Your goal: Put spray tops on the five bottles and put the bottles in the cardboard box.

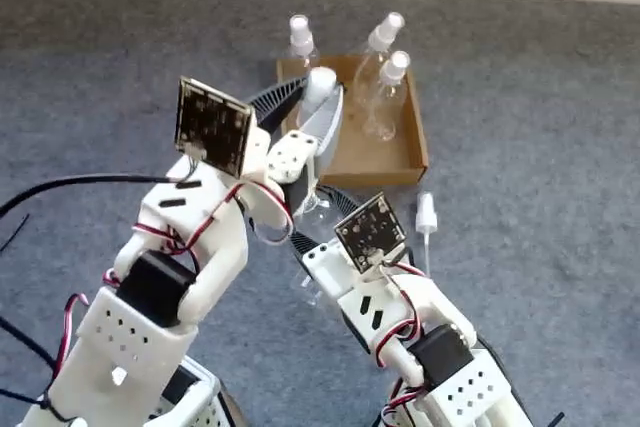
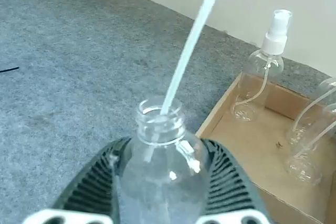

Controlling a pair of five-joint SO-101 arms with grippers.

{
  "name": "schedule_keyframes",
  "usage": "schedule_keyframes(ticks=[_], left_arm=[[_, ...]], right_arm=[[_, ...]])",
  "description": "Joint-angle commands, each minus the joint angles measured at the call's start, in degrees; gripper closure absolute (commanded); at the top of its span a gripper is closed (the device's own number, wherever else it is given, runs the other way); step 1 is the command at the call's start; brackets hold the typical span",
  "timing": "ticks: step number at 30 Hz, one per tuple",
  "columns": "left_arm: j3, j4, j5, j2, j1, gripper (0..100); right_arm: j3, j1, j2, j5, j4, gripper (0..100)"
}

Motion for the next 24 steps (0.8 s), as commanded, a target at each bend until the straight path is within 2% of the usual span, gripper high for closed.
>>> schedule_keyframes(ticks=[1,6,8,13,18,21,24], left_arm=[[5.1,-0.1,0.2,-5.5,0.8,97],[13.9,3.5,0.2,-14.0,0.9,96],[16.5,5.4,0.2,-17.9,0.9,96],[20.7,6.4,0.2,-24.7,0.9,95],[21.1,6.5,0.2,-26.0,2.8,84],[21.1,6.6,-0.7,-26.0,4.4,83],[20.0,6.8,-6.0,-26.0,4.5,83]], right_arm=[[-0.2,-0.3,-0.9,3.3,-1.5,99.5],[-0.6,0.7,-0.9,12.0,-1.7,99.5],[-0.7,2.2,-0.9,10.3,-1.9,99.5],[-4.1,3.1,-0.7,-1.5,-3.9,99.5],[-4.3,3.0,-0.6,-2.8,-3.9,99.5],[-4.3,3.0,-0.6,-2.9,-3.9,99.5],[-4.3,3.0,-0.9,-2.9,-3.9,99.5]])
